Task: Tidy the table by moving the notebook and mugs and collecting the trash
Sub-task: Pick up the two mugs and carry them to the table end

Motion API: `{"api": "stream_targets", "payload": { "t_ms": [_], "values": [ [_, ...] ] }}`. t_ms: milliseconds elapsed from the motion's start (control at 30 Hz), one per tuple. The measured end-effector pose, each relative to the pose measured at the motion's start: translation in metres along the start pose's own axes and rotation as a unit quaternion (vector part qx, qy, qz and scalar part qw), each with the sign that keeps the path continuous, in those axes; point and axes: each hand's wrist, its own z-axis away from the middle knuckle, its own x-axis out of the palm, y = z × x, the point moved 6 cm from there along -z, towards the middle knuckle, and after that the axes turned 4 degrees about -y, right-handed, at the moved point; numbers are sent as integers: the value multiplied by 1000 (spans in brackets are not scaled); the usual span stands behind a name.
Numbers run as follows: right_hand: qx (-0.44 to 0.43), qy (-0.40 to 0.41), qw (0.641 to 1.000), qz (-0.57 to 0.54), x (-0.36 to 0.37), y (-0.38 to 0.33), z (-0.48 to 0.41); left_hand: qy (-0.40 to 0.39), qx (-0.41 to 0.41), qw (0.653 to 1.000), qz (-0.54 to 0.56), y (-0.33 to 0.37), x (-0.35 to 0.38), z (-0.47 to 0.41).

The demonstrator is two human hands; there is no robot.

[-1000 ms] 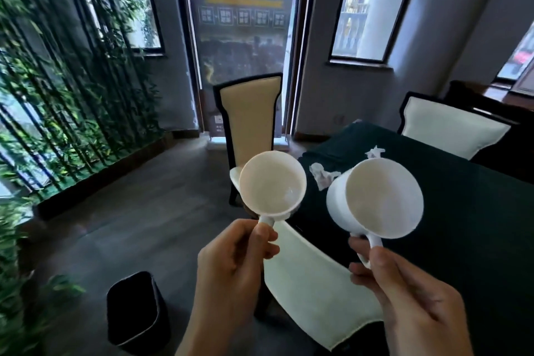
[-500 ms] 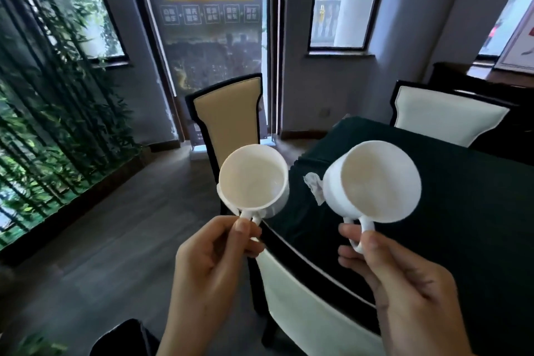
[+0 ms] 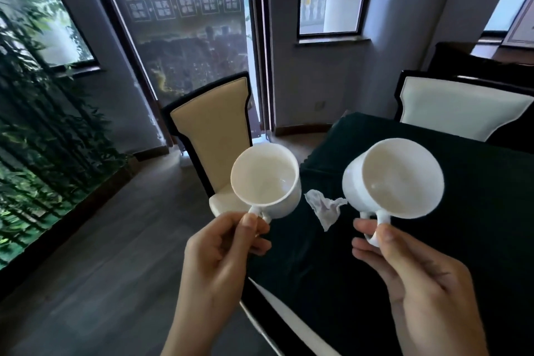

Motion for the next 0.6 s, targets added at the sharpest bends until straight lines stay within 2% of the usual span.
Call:
{"api": "stream_targets", "payload": {
  "t_ms": [200, 367, 600],
  "values": [
    [25, 29, 999, 10, 15, 21, -39, -51, -42, 998, 7, -38, 7, -59],
    [74, 56, 995, 26, 30, 54, -75, -131, -88, 987, 16, -91, 10, -124],
    [233, 138, 959, 81, 32, 156, -111, -281, -181, 942, -35, -192, 30, -195]
  ]
}}
